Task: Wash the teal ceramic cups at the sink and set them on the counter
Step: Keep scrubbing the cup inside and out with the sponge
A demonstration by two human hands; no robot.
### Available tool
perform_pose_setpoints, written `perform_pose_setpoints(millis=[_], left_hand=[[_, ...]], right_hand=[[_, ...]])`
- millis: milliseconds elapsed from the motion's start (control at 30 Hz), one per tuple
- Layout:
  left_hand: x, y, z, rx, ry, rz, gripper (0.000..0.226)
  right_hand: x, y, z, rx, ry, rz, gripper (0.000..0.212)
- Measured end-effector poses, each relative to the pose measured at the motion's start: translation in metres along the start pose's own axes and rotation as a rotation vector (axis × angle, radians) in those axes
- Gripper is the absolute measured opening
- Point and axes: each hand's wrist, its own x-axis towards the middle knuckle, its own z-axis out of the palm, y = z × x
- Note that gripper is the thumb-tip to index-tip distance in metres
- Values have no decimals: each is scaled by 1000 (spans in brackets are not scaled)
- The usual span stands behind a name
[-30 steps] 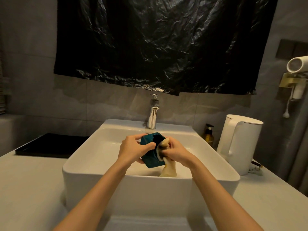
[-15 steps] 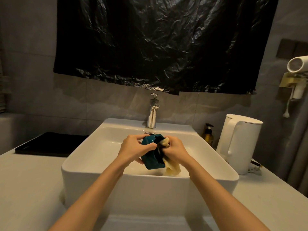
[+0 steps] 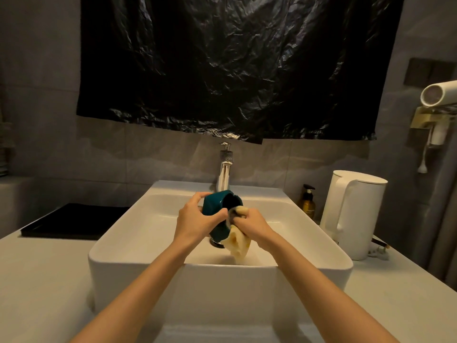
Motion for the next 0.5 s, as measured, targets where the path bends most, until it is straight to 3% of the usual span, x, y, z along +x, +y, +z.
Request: perform_pose_setpoints(millis=[67, 133, 267, 333, 433, 500], left_hand=[[0, -1, -2, 9, -37, -52, 50], [0, -1, -3, 17, -100, -93, 46], [0, 3, -4, -43, -160, -165, 39], [0, 3, -5, -50, -151, -190, 39], [0, 3, -6, -31, -130, -224, 43], [-1, 3, -5, -23, -138, -240, 43]], right_hand=[[1, 0, -3, -28, -67, -2, 26], [1, 0, -6, -46, 18, -101, 33], [-6, 1, -9, -151, 162, -263, 14], [-6, 1, -9, -129, 87, -230, 18], [-9, -3, -10, -33, -155, -85, 32], [-9, -2, -9, -45, -174, -68, 36]])
